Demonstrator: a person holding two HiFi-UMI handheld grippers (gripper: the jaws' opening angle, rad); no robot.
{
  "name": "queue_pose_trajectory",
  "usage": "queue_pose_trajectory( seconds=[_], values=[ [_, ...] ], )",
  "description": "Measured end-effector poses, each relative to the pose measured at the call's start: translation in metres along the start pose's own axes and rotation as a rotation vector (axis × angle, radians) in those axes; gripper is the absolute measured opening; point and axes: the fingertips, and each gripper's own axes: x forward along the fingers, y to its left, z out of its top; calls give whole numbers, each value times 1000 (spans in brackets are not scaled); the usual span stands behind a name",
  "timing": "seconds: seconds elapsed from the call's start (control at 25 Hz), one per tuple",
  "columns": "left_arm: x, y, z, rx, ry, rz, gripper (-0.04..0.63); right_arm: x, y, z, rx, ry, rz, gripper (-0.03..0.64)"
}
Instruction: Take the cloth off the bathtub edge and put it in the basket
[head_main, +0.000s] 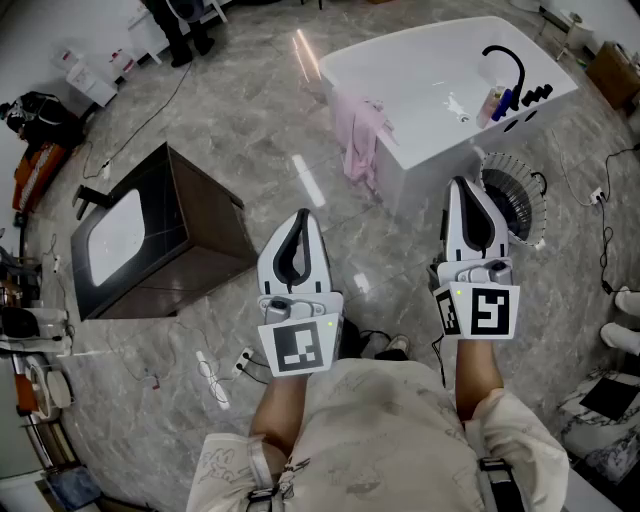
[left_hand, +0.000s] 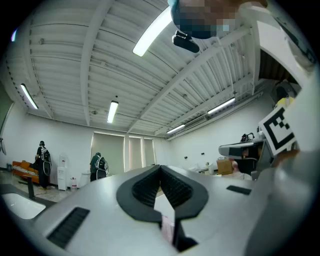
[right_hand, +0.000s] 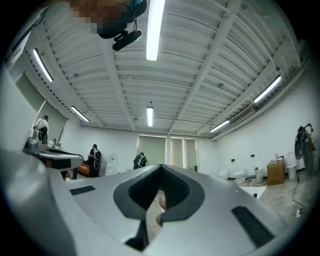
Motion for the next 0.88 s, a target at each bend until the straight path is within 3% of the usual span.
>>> queue_pose_trajectory(
  seconds=[0.4, 0.88],
  values=[
    [16, 68, -11, -31, -14, 25, 3, 45, 47, -6, -21, 18, 15, -11],
    [57, 162, -14, -42, -63, 18, 3, 117, 100, 1, 8, -43, 4, -11]
  ],
)
